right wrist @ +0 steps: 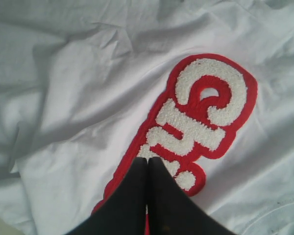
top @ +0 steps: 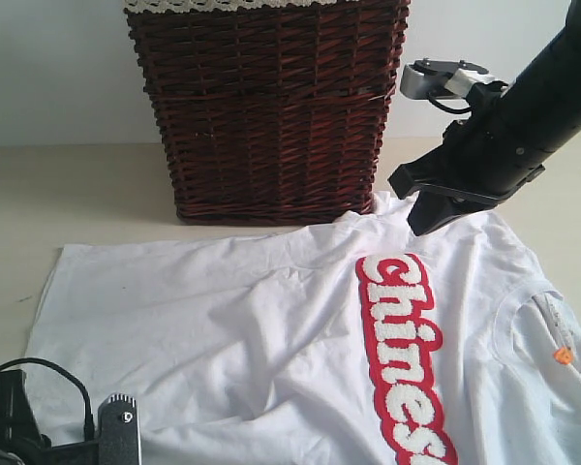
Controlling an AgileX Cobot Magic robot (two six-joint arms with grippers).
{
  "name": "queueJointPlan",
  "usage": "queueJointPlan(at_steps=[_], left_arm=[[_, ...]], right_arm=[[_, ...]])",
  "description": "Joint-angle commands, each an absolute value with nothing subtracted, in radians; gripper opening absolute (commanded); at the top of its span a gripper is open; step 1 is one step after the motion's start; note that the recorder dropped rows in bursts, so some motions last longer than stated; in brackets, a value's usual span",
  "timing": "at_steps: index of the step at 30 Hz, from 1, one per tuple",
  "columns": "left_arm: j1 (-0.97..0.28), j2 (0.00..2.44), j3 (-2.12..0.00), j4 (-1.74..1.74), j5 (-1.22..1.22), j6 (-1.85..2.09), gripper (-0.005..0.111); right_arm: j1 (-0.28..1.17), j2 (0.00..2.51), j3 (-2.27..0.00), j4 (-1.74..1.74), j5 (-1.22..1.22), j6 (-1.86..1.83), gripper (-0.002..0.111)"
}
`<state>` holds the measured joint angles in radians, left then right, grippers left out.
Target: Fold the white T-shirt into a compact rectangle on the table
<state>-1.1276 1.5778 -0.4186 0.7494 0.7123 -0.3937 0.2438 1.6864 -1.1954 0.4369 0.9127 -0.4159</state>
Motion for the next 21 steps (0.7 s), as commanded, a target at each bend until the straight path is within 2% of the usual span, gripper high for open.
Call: queueJointPlan(at_steps=[1,3,9,16,21], left_arm=[[-1.127,1.581,-0.440,0.746,0.729,-0.406,0.006],[-1.127,1.581,-0.452,0.736,0.746,-0.404,0.000],[-1.131,1.581,-0.508,0.623,0.788,-0.335,0.000],[-1.239,1.554,-0.546,0.294,0.807,-0.065,0.000],[-1.309,1.492,-0.546,0.227,0.827,-0.025,0.000]], right_arm=[[0.244,1.676,-1.192,0.439,0.906,-0.424,0.000],[0.244,1.676,-1.192,0.439,0.906,-0.424,0.000],[0.244,1.676,-1.192,0.439,0.906,-0.424,0.000],[0.244,1.676,-1.192,0.439,0.906,-0.424,0.000],[0.244,1.676,-1.192,0.439,0.904,-0.424,0.000]])
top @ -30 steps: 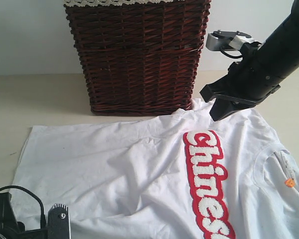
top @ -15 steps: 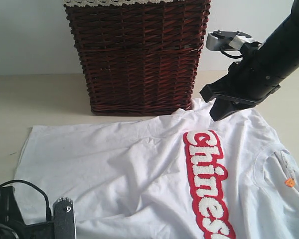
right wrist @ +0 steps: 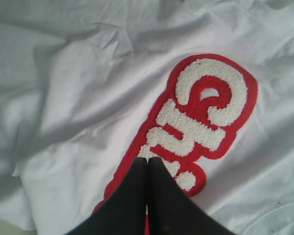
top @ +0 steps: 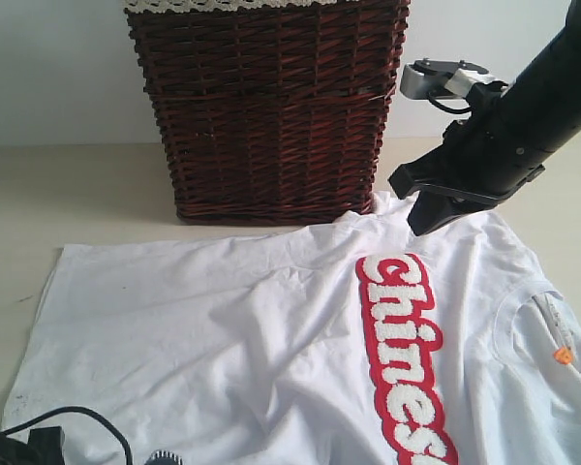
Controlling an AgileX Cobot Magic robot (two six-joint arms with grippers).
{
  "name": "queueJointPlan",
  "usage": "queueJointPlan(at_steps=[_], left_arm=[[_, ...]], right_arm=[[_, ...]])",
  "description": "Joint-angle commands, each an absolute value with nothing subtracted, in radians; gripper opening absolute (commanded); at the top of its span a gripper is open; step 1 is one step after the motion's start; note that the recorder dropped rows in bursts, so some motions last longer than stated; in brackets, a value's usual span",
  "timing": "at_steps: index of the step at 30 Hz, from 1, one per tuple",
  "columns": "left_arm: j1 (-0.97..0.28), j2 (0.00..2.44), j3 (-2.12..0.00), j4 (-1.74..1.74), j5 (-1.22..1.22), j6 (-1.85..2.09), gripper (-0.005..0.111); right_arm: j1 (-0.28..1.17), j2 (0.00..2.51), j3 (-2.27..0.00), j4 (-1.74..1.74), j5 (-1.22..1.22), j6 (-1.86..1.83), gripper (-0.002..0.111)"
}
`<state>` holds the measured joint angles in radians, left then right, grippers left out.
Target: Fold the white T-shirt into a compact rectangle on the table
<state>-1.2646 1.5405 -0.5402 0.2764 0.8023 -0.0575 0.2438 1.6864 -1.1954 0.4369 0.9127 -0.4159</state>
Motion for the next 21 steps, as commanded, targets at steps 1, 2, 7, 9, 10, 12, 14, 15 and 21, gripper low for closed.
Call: queueJointPlan(at_steps=[1,2,7,9,10,12,14,15,21], left_arm=[[-1.317,1.474,-0.546,0.227,0.836,-0.025,0.000],[-1.319,1.453,-0.546,0.226,0.847,-0.025,0.000],[-1.319,1.350,-0.546,0.143,0.881,0.033,0.000],[-1.319,1.313,-0.546,0.046,0.881,0.113,0.000],[-1.319,1.297,-0.546,0.000,0.885,0.145,0.000],[-1.319,1.272,-0.546,-0.095,0.912,0.225,0.000],[-1.319,1.258,-0.546,-0.175,0.958,0.288,0.000],[-1.319,1.255,-0.546,-0.198,0.979,0.308,0.000],[-1.319,1.251,-0.546,-0.193,1.042,0.333,0.000]], right_arm=[[0.244,1.676,-1.192,0.439,0.904,-0.424,0.000],[0.244,1.676,-1.192,0.439,0.904,-0.424,0.000],[0.244,1.676,-1.192,0.437,0.904,-0.424,0.000],[0.244,1.676,-1.192,0.436,0.902,-0.424,0.000],[0.244,1.676,-1.192,0.436,0.902,-0.424,0.000],[0.244,1.676,-1.192,0.436,0.900,-0.424,0.000],[0.244,1.676,-1.192,0.435,0.900,-0.426,0.000],[0.244,1.676,-1.192,0.435,0.900,-0.428,0.000],[0.244,1.676,-1.192,0.435,0.900,-0.428,0.000]])
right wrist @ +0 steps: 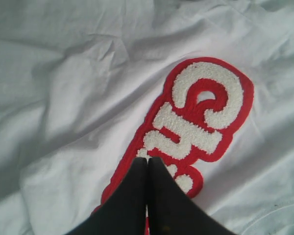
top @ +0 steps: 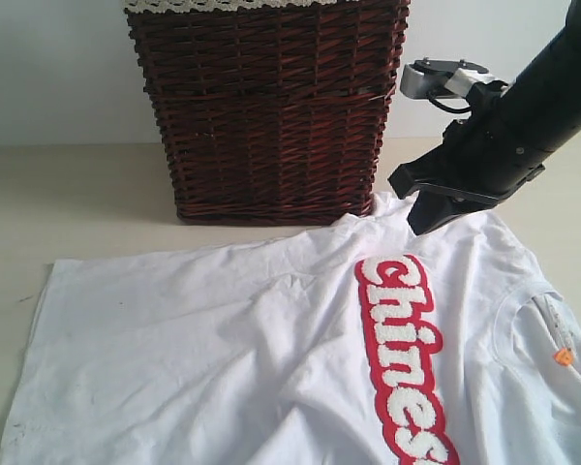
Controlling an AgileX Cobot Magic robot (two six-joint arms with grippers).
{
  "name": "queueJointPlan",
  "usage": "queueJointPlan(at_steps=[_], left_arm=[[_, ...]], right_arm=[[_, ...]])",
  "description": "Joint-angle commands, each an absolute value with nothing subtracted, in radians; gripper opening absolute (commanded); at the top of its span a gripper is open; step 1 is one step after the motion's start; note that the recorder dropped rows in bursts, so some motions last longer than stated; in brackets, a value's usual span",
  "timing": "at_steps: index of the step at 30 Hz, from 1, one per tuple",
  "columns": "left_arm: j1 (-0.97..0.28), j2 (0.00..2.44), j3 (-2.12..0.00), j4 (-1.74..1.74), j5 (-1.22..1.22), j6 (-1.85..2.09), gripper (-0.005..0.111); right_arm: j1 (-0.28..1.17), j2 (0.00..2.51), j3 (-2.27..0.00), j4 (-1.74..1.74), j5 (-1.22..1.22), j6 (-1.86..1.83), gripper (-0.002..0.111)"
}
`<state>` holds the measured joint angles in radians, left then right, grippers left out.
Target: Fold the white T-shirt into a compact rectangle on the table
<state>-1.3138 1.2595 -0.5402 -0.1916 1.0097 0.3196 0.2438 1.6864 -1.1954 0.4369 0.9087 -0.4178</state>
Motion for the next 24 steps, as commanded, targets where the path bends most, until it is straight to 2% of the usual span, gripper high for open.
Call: queueJointPlan(at_steps=[1,4,10,12,16,19,22,24], left_arm=[[-1.317,1.251,-0.546,-0.186,1.042,0.333,0.000],[-1.312,1.251,-0.546,-0.147,1.041,0.286,0.006],[-1.312,1.251,-0.546,-0.127,1.054,0.241,0.047],[-1.312,1.251,-0.546,-0.097,1.054,0.191,0.048],[-1.312,1.251,-0.546,0.060,1.054,0.058,0.038],[-1.282,1.251,-0.546,0.254,1.048,-0.130,0.039],[-1.193,1.255,-0.546,0.365,1.046,-0.183,0.040],[-1.086,1.272,-0.546,0.376,1.026,-0.167,0.039]], right_arm=[[0.244,1.676,-1.192,0.435,0.900,-0.428,0.000],[0.244,1.676,-1.192,0.435,0.904,-0.428,0.000],[0.244,1.676,-1.192,0.435,0.904,-0.428,0.000],[0.244,1.676,-1.192,0.435,0.904,-0.435,0.000],[0.244,1.676,-1.192,0.435,0.904,-0.440,0.000],[0.244,1.676,-1.192,0.435,0.904,-0.440,0.000],[0.244,1.676,-1.192,0.435,0.904,-0.440,0.000],[0.244,1.676,-1.192,0.435,0.904,-0.440,0.000]])
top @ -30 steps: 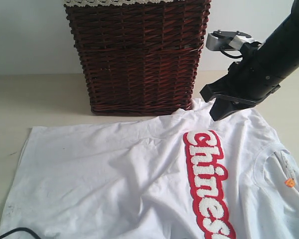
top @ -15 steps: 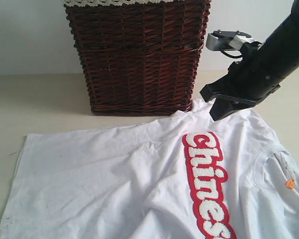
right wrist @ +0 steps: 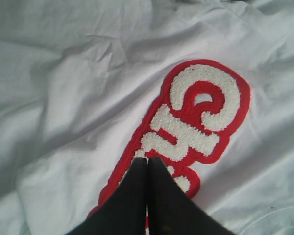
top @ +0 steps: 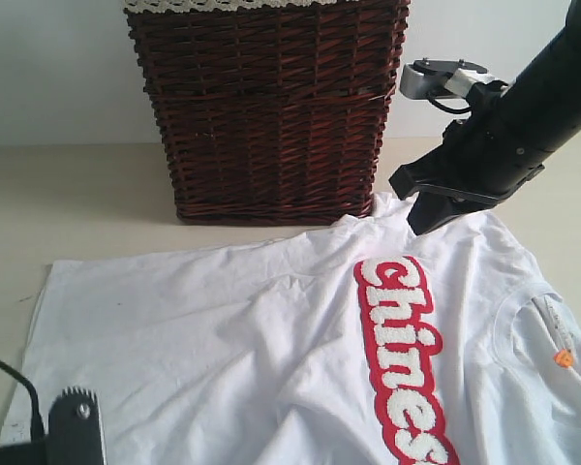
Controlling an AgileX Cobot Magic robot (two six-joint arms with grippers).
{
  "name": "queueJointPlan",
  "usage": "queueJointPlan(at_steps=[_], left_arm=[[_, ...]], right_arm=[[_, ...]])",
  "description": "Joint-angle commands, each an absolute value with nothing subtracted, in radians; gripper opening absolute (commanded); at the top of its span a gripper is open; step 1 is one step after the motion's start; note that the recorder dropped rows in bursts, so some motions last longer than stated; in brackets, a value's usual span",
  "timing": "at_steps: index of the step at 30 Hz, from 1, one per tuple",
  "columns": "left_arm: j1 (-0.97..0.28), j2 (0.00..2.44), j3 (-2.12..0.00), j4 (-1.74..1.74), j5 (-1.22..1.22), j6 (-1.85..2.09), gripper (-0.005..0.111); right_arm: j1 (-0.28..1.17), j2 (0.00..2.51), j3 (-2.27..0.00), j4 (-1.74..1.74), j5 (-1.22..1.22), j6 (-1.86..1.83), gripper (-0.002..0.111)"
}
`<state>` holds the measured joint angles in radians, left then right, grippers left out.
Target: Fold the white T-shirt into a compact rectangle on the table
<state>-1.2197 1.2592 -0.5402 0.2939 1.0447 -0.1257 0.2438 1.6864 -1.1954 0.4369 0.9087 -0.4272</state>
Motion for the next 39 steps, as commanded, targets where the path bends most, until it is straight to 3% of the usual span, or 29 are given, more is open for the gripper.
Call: queueJointPlan(at_steps=[1,9,15,22,33,36,39], left_arm=[[-1.028,1.283,-0.546,0.372,1.018,-0.152,0.038],[-0.754,1.413,-0.576,0.254,0.867,0.016,0.037],[-0.727,1.501,-0.570,0.317,0.742,0.110,0.037],[-0.599,1.588,-0.570,0.377,0.711,0.050,0.037],[-0.597,1.602,-0.570,0.548,0.575,0.137,0.037],[-0.610,1.600,-0.574,0.723,0.590,0.134,0.037],[-0.653,1.573,-0.601,0.652,0.638,0.094,0.037]], right_arm=[[0.244,1.676,-1.192,0.435,0.904,-0.440,0.000],[0.244,1.676,-1.192,0.435,0.908,-0.443,0.000],[0.244,1.676,-1.192,0.442,0.907,-0.443,0.000],[0.244,1.676,-1.192,0.442,0.907,-0.443,0.000],[0.244,1.676,-1.192,0.442,0.906,-0.443,0.000],[0.244,1.676,-1.192,0.442,0.906,-0.443,0.000],[0.244,1.676,-1.192,0.442,0.909,-0.443,0.000]])
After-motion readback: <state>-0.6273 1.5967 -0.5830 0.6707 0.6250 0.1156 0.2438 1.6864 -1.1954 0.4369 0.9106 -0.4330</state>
